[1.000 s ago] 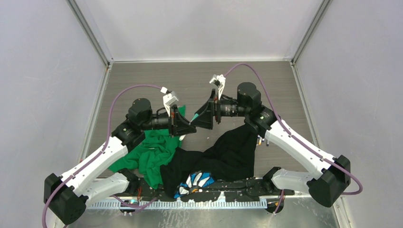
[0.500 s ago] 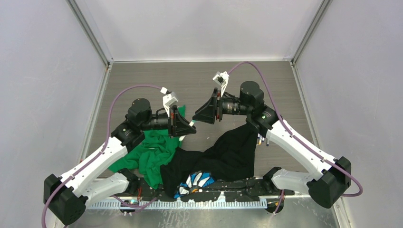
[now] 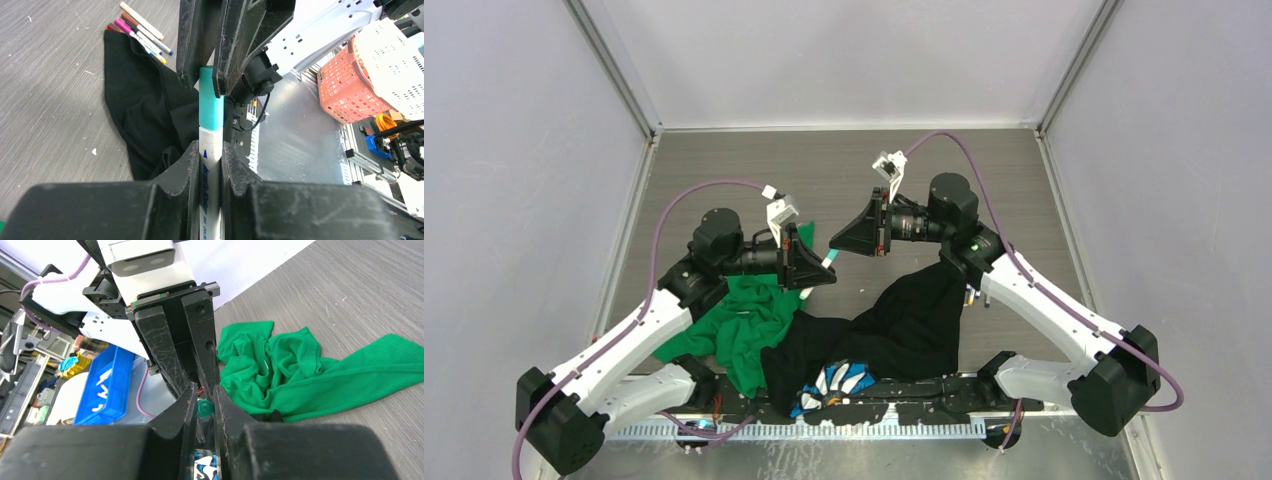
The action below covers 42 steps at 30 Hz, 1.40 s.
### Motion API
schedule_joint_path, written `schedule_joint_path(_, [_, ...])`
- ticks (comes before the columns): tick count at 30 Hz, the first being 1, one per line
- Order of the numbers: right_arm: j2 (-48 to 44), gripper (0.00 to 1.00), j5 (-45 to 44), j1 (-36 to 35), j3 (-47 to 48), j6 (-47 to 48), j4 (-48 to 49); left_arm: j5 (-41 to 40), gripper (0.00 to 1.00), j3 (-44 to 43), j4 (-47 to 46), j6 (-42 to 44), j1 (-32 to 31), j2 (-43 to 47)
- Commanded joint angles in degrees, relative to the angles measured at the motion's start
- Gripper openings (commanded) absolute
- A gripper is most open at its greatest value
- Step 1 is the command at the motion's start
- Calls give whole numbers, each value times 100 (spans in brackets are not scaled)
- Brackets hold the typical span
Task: Insert the pens into the pen caps
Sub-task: Press the pen cap onto the pen.
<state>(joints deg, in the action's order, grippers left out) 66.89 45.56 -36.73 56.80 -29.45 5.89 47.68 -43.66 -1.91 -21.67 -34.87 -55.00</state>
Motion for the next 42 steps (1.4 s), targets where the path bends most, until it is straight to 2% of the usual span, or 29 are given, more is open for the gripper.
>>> schedule_joint_path(1, [-36, 1, 338, -58, -336, -249, 426, -116, 0, -64, -844, -216, -15, 261])
schedule_joint_path(4, [9, 1, 483, -219, -482, -234, 354, -233, 0, -38, -1126, -387, -19, 409])
schedule_joint_path(7, [115, 1, 484, -389, -529, -68, -117, -401, 0, -102, -1175, -413, -6, 520])
schedule_joint_path(13, [332, 1, 492, -682, -776, -514, -369, -913, 0, -133, -1055, -113, 13, 660])
schedule_joint_path(23, [368, 1, 48, -985, -961, -1208, -582, -1489, 0, -24, -1504, -247, 90, 781])
schedule_joint_path(28, [302, 1, 37, -1214, -1165, -1202, -342, -1298, 0, 141, -2210, -945, 349, 751])
schedule_joint_path(32, [228, 1, 439, -1381, -1486, -1161, 150, -975, 0, 293, -2954, -1655, 620, 662])
schedule_joint_path(39, [474, 1, 1064, -1635, -1559, -693, -226, -798, 0, 163, -2536, -1398, 629, 765])
schedule_joint_path(42, [412, 1, 799, -1597, -1434, -530, -556, -752, 0, 161, -2251, -1165, 648, 795])
